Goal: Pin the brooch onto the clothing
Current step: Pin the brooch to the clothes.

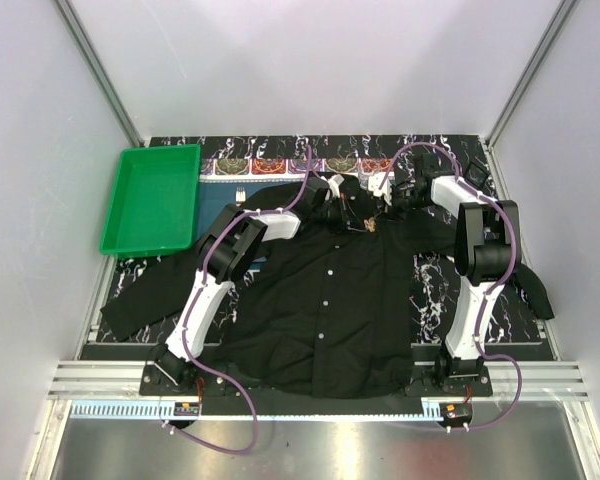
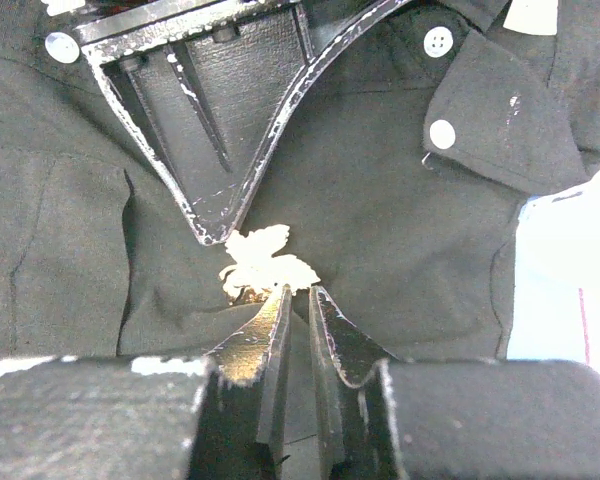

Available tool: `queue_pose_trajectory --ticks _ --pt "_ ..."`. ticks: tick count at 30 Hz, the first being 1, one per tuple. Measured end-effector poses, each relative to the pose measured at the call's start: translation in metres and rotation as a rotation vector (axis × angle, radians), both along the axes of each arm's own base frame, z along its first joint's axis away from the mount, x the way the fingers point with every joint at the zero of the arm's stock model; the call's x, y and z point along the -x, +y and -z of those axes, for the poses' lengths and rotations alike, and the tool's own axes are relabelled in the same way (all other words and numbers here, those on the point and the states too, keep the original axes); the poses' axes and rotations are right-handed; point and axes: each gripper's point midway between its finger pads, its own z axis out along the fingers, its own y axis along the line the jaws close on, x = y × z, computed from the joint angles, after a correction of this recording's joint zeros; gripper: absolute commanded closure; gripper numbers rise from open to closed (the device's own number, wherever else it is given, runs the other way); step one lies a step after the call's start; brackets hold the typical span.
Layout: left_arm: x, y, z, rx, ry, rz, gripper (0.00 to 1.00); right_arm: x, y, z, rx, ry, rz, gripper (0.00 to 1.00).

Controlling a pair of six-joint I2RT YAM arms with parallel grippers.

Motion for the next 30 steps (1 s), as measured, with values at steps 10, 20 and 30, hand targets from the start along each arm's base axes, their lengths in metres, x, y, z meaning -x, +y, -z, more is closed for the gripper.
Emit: queue_pose_trajectory --ticks 10,20,30 --pt "0.000 0.000 0.000 0.000 0.000 0.000 1.00 0.000 0.004 0.003 -0.001 0.002 -0.010 0.74" --pt "0.000 0.000 0.000 0.000 0.000 0.000 1.00 0.001 0.009 0.003 -0.001 -0.011 -0.035 0.82" --pt "0.000 0.000 0.000 0.001 0.000 0.000 1.00 0.002 0.012 0.003 0.001 -0.014 -0.044 0.84"
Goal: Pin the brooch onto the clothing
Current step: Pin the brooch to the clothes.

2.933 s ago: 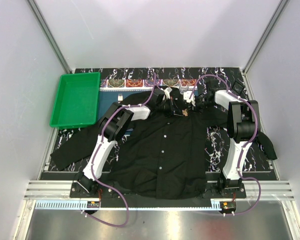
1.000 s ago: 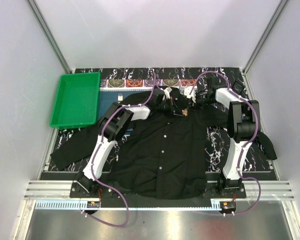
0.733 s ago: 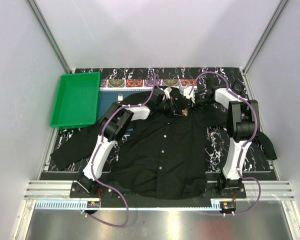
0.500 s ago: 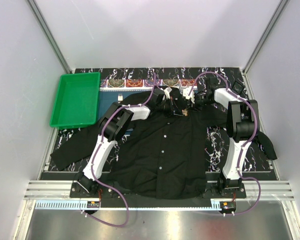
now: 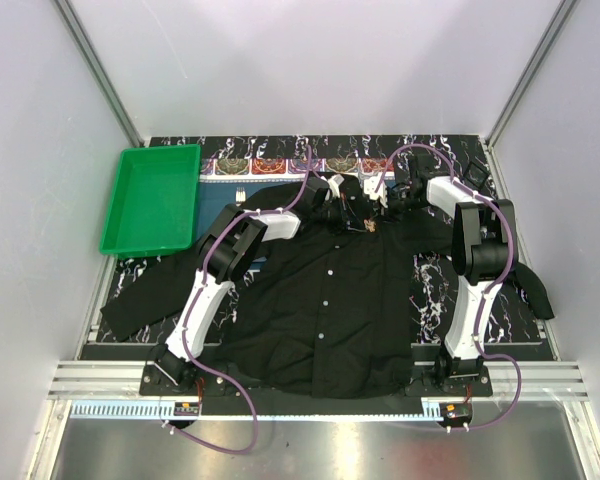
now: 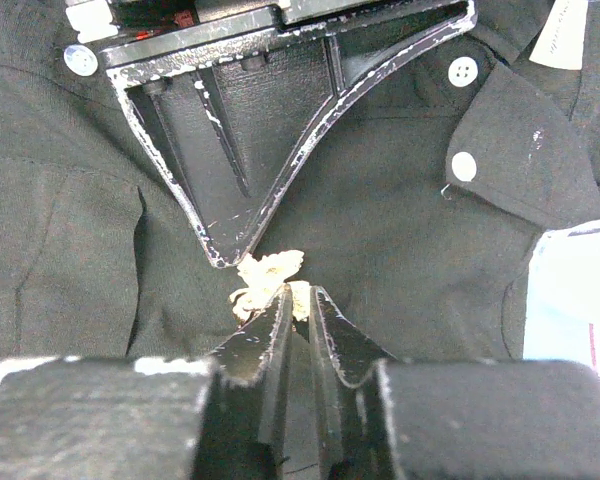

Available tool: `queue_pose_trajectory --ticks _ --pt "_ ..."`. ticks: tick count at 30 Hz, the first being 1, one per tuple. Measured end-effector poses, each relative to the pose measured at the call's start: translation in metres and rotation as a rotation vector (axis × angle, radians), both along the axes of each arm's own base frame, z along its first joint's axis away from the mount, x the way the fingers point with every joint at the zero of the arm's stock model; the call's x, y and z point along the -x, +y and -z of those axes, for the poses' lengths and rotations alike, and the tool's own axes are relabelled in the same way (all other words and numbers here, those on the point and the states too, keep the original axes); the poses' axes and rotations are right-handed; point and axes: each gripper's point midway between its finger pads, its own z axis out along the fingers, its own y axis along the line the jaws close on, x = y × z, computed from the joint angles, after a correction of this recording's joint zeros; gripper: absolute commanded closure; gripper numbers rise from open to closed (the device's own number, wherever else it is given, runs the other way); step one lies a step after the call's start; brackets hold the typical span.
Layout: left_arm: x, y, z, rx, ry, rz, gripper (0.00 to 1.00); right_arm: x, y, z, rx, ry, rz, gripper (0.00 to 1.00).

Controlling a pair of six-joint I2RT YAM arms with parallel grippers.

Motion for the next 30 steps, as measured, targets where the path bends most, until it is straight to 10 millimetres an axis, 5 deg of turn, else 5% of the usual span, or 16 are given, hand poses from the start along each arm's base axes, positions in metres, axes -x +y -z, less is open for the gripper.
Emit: queue_pose_trajectory --ticks 18,30 --pt "-0.0004 -0.0008 -0.0017 0.007 -0.004 0.001 1.00 0.0009 -0.0016 0.0021 0.013 -0.005 -0.008 0.80" --pt "-0.0005 -0.0009 -0.0020 0.008 -0.005 0.001 1.00 0.0048 -0.0044 0.0078 0.030 0.007 -0.006 0.86"
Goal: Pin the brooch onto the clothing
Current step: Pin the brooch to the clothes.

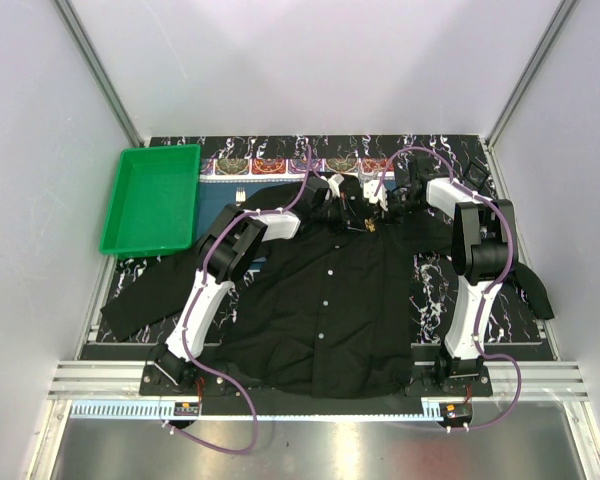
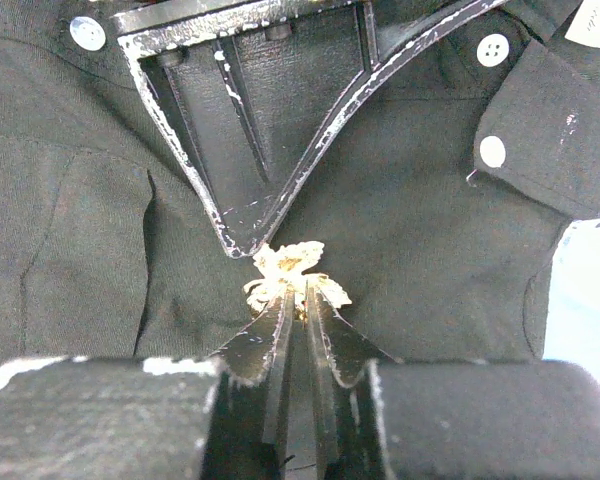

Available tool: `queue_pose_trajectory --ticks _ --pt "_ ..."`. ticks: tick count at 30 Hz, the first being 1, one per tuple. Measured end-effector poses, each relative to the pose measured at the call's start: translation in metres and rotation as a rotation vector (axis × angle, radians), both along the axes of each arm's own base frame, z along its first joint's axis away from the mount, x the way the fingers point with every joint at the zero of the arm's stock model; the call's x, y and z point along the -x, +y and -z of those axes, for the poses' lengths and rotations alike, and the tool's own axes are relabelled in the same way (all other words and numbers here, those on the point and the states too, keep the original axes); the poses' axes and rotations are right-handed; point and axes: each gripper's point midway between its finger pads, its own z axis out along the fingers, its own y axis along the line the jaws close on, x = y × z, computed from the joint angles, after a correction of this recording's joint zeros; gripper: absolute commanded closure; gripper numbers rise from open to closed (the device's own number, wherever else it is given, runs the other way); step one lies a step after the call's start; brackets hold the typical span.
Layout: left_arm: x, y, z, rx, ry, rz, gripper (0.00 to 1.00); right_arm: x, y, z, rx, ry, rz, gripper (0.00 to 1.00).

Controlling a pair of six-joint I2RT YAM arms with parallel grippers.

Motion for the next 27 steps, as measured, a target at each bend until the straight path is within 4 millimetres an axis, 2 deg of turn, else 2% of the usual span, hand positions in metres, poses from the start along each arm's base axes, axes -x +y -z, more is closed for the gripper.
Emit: queue_pose_trajectory --ticks 12,27 --pt "0.0001 0.0000 0.0000 0.000 0.001 0.000 1.00 0.0010 -0.0002 0.0016 0.000 0.005 0.000 1.00" --pt "0.0001 0.0002 0.0004 -0.002 0.000 0.000 1.00 -0.0041 0.0025 0.0089 -0.005 0.058 0.000 1.00"
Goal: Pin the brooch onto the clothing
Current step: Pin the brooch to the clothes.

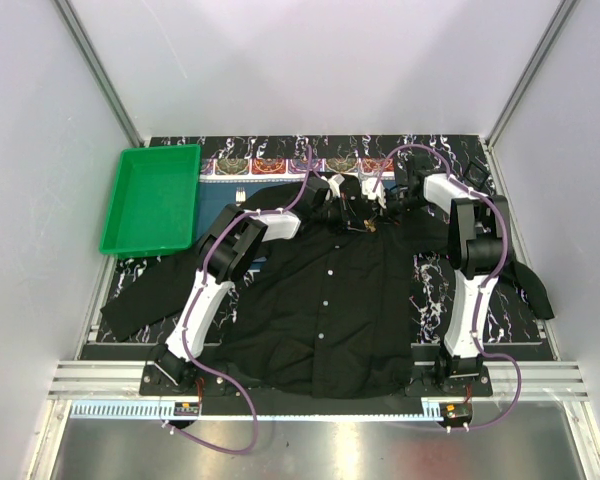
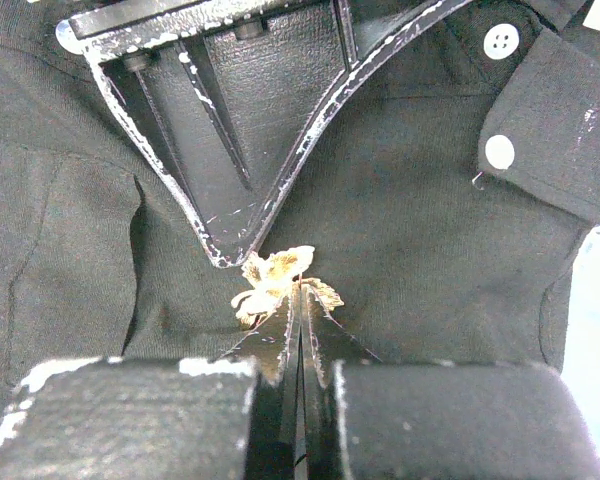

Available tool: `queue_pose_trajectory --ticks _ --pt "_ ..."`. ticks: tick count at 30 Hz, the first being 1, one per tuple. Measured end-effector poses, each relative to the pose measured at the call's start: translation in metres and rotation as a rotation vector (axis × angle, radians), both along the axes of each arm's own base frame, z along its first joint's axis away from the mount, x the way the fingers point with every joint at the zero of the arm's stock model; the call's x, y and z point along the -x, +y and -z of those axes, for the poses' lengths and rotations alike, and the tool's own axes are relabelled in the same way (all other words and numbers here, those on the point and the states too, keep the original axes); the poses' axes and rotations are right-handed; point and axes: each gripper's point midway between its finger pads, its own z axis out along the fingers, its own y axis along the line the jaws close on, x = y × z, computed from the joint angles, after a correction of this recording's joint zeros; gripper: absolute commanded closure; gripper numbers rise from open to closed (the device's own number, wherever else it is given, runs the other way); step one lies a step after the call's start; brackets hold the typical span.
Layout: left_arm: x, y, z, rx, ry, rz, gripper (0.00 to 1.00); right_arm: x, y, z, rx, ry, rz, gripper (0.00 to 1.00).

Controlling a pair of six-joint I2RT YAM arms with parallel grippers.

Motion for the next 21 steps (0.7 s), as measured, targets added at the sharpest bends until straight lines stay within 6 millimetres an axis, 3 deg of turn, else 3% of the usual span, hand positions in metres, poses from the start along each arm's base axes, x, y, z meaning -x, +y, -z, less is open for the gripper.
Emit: queue_pose_trajectory --ticks 21 --pt "0.0021 0.0018 0.0049 -0.026 -0.015 0.018 1.00 -0.0010 0.0052 0.0059 0.069 0.036 -0.027 1.00"
